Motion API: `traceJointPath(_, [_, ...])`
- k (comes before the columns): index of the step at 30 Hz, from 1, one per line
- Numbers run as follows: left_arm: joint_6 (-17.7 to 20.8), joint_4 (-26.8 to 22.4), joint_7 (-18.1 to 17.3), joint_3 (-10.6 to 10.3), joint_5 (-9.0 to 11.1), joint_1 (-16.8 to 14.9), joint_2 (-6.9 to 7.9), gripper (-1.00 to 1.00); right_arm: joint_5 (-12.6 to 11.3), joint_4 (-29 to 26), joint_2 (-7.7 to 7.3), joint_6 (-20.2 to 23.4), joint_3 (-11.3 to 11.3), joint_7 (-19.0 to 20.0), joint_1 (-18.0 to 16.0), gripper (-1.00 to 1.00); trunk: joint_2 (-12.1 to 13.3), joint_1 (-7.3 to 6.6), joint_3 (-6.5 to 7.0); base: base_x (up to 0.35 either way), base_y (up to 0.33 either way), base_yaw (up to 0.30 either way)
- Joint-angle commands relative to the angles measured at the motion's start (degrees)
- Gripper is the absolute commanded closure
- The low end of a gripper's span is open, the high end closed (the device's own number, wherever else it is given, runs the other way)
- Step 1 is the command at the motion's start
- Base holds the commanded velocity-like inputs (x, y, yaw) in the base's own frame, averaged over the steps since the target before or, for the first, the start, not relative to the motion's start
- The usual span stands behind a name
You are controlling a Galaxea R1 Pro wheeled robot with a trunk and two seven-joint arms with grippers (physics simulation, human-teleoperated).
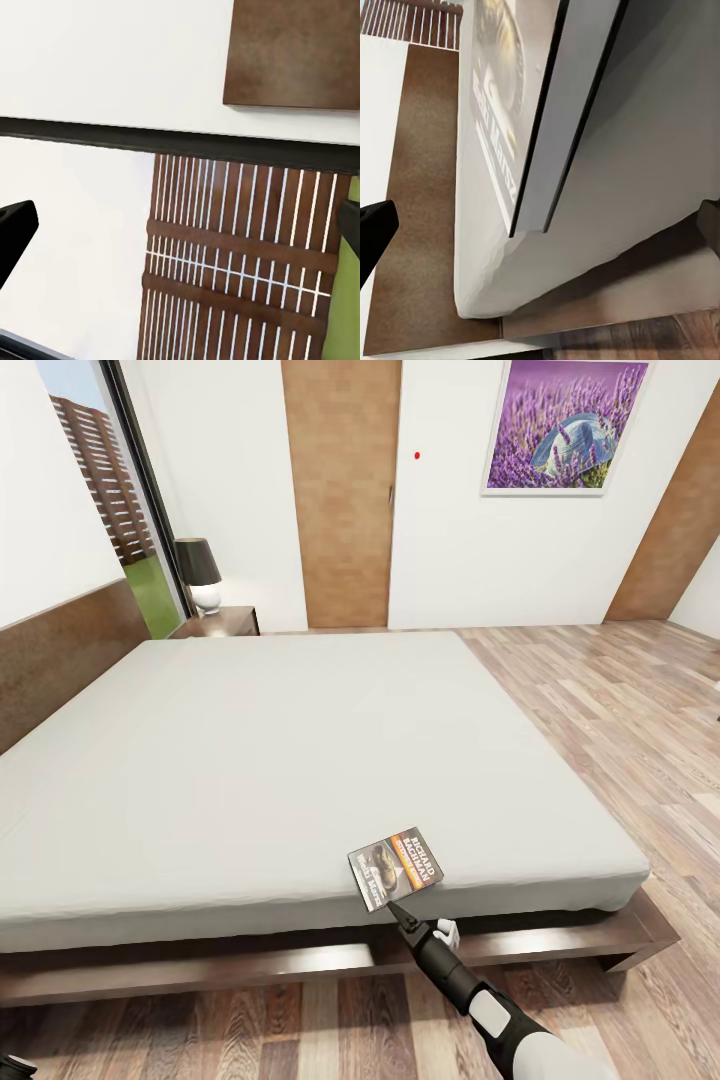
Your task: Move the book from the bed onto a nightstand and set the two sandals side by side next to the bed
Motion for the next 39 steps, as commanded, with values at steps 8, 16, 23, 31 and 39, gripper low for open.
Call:
traceJointPath(8, [0.61, -0.06, 0.38, -0.47, 0.6, -0.05, 0.09, -1.0, 0.54, -0.18, 0.09, 0.49, -0.49, -0.07, -0.02, -1.0, -0.02, -0.01, -0.05, -0.001, 0.001, 0.0])
traceJointPath(16, [0.56, -0.06, 0.38, -0.48, 0.6, -0.05, 0.09, -1.0, 0.53, -0.18, 0.13, 0.49, -0.49, -0.17, -0.02, -1.0, -0.02, -0.01, -0.05, -0.028, 0.048, 0.0])
traceJointPath(23, [0.55, -0.06, 0.38, -0.46, 0.6, -0.05, 0.09, -1.0, 0.55, -0.18, 0.13, 0.46, -0.49, -0.18, -0.02, -1.0, -0.02, -0.01, -0.05, -0.01, 0.021, 0.0])
traceJointPath(31, [0.55, -0.06, 0.38, -0.42, 0.6, -0.05, 0.12, -1.0, 0.55, -0.18, 0.14, 0.42, -0.49, -0.19, -0.02, -1.0, -0.02, -0.01, -0.05, -0.002, 0.005, 0.0])
traceJointPath(39, [0.58, -0.06, 0.16, -0.43, 0.6, -0.05, 0.11, -1.0, 0.55, -0.18, 0.14, 0.4, -0.49, -0.19, -0.02, -1.0, -0.02, -0.01, -0.05, 0.0, 0.068, 0.0])
